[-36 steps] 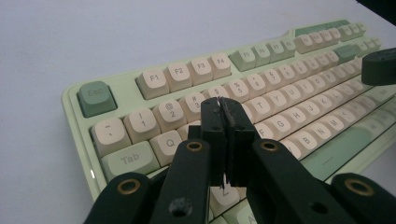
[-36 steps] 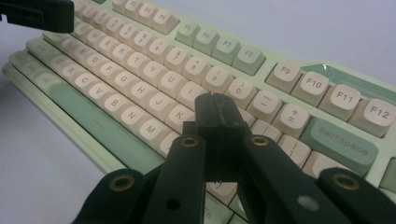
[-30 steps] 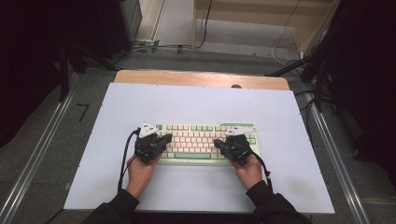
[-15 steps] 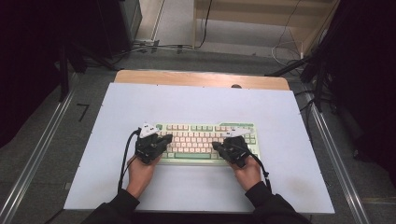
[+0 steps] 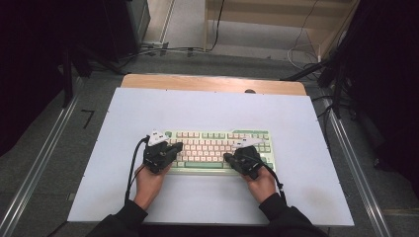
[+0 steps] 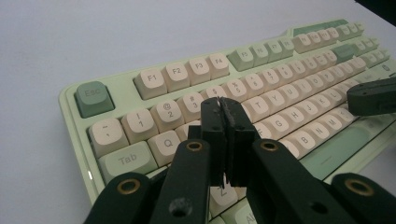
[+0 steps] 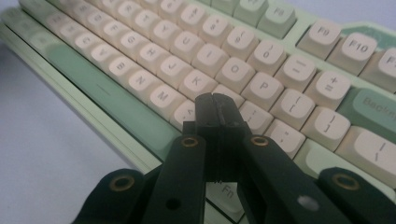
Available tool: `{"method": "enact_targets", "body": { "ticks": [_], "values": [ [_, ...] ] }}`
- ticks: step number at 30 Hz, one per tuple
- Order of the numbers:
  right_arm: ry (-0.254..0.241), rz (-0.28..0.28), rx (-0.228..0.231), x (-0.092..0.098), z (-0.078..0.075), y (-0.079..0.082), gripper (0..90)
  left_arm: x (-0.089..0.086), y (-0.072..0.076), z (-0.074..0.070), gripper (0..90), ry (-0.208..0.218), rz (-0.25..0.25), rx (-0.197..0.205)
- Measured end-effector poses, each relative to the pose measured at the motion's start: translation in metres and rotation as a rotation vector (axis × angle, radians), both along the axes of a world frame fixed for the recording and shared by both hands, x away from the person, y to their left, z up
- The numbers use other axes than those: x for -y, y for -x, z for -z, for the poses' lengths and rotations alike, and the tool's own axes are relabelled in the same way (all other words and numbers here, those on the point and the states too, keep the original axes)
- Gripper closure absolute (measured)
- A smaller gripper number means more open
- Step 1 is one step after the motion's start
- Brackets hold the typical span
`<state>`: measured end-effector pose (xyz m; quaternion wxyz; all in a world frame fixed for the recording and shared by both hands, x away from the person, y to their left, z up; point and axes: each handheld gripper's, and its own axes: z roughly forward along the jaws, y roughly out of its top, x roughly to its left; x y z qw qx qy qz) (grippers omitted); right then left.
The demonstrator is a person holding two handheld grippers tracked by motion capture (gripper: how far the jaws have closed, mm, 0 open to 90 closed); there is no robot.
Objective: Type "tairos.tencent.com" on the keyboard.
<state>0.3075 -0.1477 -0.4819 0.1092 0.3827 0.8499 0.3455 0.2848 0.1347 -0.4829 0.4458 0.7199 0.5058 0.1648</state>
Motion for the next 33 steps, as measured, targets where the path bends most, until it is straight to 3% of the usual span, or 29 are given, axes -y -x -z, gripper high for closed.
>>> {"method": "enact_targets", "body": {
  "ticks": [18,33],
  "values": [
    [-0.065,0.019,0.044,0.0048,-0.0074,-0.0008,87.2,0.0010,-0.0001,0.0004,89.4,0.004,0.004,-0.006],
    [-0.067,0.020,0.051,0.0041,-0.0086,-0.0023,87.2,0.0038,0.0002,0.0010,89.4,0.005,0.023,-0.014]
  ]
}}
